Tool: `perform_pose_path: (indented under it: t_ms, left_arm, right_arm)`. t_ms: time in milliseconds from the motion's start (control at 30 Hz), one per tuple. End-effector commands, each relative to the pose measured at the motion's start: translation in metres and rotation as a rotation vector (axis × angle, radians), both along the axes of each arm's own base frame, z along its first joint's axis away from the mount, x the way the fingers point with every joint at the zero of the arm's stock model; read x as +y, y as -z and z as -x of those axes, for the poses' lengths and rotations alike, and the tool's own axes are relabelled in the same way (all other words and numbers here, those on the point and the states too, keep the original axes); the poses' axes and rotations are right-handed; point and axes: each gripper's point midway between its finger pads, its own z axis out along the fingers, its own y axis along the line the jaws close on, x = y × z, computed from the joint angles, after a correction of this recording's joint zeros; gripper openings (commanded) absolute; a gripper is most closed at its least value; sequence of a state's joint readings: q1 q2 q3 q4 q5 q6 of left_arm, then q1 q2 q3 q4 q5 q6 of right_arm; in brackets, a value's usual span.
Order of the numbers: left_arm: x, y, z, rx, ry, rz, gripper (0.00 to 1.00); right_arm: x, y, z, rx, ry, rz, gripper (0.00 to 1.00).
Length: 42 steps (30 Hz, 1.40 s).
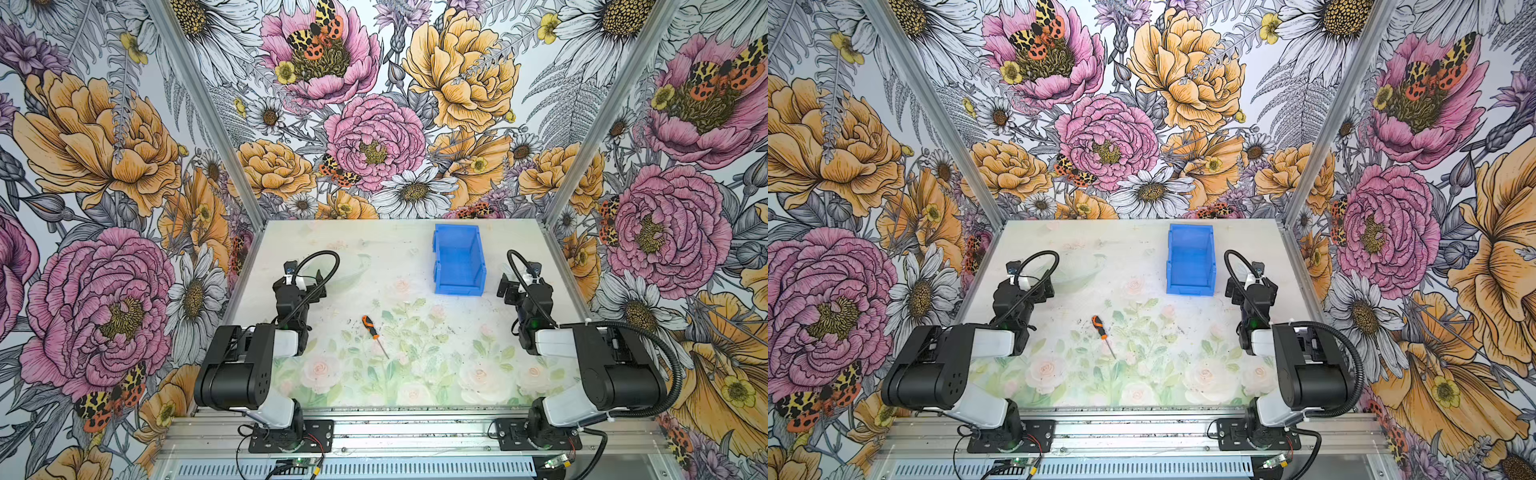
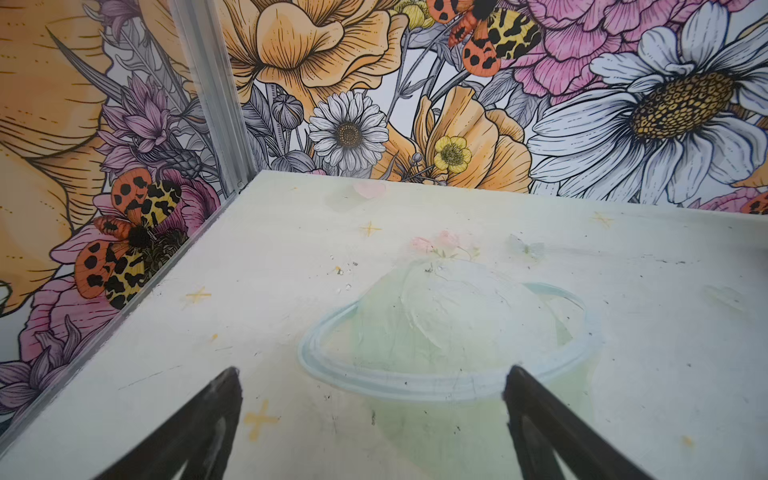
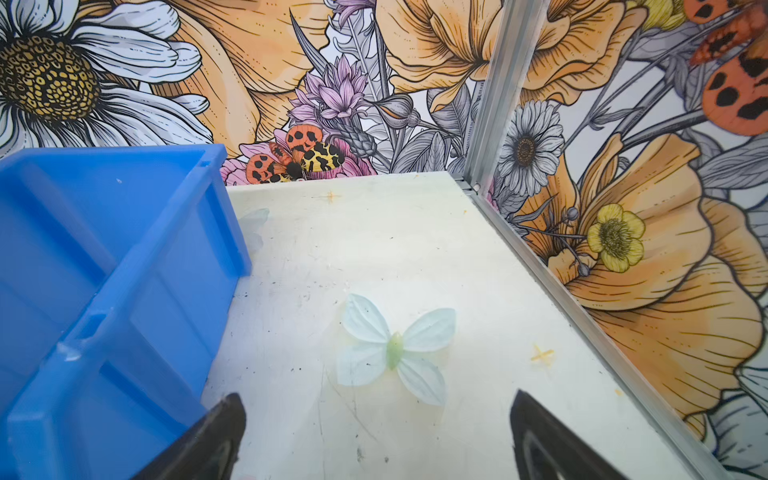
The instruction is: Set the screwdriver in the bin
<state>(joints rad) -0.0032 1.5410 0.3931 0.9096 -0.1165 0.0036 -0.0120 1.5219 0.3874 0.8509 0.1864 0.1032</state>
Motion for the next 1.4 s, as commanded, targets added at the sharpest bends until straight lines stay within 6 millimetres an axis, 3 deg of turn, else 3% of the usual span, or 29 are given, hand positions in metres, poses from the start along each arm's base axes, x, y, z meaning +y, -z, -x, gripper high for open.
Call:
perform_pose_path:
  t_ms: [0,1367]
  left_arm:
    - [0.0008,0.0036,0.0017,0.002,0.011,0.002,0.99]
    - [0.0026,0.0016,0.0024,-0.004,0.011,0.010,0.99]
  right_arm:
    - [-0.0004,-0.0004,-0.0009,-0.013,0.003,-0.001,1.00]
    - [0.0003,-0.0013,0.0000,-0.017,0.001,0.001,0.99]
